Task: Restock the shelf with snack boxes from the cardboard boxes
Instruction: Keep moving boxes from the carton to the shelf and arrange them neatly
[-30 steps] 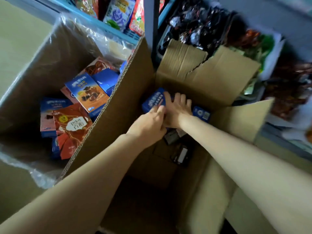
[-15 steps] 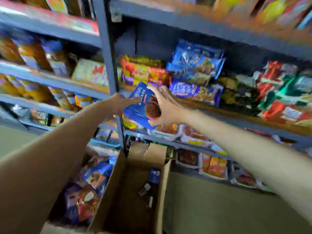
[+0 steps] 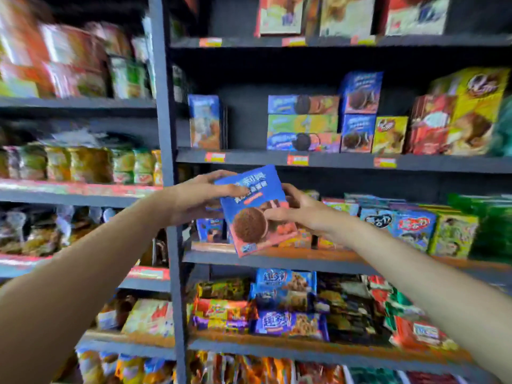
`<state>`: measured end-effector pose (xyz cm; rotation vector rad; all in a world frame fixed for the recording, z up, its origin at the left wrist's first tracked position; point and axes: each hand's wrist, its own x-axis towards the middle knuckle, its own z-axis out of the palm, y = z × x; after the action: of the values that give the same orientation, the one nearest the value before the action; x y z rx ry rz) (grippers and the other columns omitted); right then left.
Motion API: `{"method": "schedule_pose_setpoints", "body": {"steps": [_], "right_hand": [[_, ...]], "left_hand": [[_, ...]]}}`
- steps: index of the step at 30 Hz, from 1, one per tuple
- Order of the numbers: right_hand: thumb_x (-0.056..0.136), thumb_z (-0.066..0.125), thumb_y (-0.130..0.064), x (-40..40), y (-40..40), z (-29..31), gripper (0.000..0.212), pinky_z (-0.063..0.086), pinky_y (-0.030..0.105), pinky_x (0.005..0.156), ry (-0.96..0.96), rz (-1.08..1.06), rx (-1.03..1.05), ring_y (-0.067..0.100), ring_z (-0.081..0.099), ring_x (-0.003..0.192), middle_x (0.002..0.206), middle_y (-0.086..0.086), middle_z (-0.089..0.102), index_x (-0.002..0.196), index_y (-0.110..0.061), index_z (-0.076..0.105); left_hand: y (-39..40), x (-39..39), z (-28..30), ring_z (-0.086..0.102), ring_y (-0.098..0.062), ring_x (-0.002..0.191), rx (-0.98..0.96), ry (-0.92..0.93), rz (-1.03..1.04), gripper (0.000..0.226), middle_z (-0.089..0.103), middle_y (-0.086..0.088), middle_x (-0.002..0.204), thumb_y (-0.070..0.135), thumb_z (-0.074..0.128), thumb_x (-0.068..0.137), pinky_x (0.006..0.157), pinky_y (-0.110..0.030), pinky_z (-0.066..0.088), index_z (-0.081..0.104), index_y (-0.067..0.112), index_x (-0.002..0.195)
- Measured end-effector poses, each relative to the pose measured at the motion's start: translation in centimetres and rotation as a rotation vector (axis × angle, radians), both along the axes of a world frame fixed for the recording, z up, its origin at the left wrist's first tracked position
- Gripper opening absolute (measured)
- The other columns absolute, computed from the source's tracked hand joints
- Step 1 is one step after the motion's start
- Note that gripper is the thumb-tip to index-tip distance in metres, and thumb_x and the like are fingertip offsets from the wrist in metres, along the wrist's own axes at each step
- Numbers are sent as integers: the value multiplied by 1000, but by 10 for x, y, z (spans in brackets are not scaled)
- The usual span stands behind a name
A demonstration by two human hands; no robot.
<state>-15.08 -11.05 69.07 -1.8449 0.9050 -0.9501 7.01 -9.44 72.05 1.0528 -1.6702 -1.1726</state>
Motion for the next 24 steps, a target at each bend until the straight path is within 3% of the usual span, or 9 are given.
{"method": "schedule_pose_setpoints", "body": {"steps": [2, 4, 8, 10, 13, 15, 18, 21, 24], "right_hand": [[72, 73, -22, -8, -12, 21, 55, 52, 30, 85, -144, -37, -53, 12, 63, 92, 104, -3, 66, 122, -25, 50], [78, 71, -22, -18, -26, 47, 51, 50, 35, 83, -303, -93, -59, 13, 63, 90, 103, -4, 64, 124, -25, 49], [75, 70, -31, -50, -63, 93, 51, 50, 35, 78, -430, -106, -138, 11, 65, 91, 105, -6, 67, 123, -26, 51], [70, 67, -35, -66, -80, 108, 43, 55, 36, 73, -461, -25, -93, 10, 68, 82, 96, -7, 71, 111, -27, 59], [78, 61, -37, -93, -108, 121, 31, 53, 45, 85, -518, 13, -8, 19, 68, 86, 94, 3, 73, 103, -19, 67], [90, 54, -34, -107, -122, 128, 22, 55, 37, 77, -459, -97, -54, 15, 68, 78, 87, 1, 73, 96, -18, 68], [90, 58, -34, -118, -138, 134, 28, 56, 32, 72, -426, -152, -105, 11, 65, 69, 87, -1, 69, 109, -14, 61], [84, 65, -26, -120, -149, 133, 32, 57, 28, 68, -472, -86, -162, 10, 65, 72, 96, -3, 67, 114, -25, 53], [75, 65, -30, -124, -152, 132, 44, 55, 36, 84, -546, 32, -121, 17, 66, 91, 114, 3, 65, 118, -24, 54]], "left_hand": [[-16, -14, 17, 65, -13, 83, -48, 166, 34, 58, 69, 1, 102, 41, 80, 55, 81, -27, 51, 58, 26, 107], [-33, -28, 36, 64, -14, 87, -98, 295, 31, 46, 64, 2, 108, 47, 73, 69, 83, -27, 50, 57, 26, 107], [-69, -68, 62, 64, -14, 92, -130, 199, -37, 57, 67, 2, 111, 58, 62, 70, 78, -32, 52, 57, 26, 116], [-87, -91, 73, 69, -14, 84, -152, 261, -96, 56, 69, -2, 105, 53, 59, 65, 68, -30, 57, 57, 28, 115], [-112, -116, 87, 70, -17, 81, -188, 376, -180, 35, 67, 1, 105, 38, 58, 74, 74, -30, 58, 56, 31, 109], [-132, -129, 91, 69, -17, 85, -251, 407, -177, 30, 69, 4, 101, 24, 59, 82, 78, -32, 58, 57, 31, 111], [-153, -152, 95, 67, -18, 83, -366, 407, -14, 28, 68, -4, 98, 13, 61, 87, 77, -33, 58, 60, 30, 108], [-162, -166, 103, 63, -17, 81, -486, 386, 127, 38, 63, -8, 102, 7, 63, 86, 78, -34, 56, 55, 25, 118], [-162, -174, 104, 58, -10, 90, -857, 70, 311, 48, 55, -7, 113, 14, 73, 78, 77, -27, 52, 49, 33, 115]]}}
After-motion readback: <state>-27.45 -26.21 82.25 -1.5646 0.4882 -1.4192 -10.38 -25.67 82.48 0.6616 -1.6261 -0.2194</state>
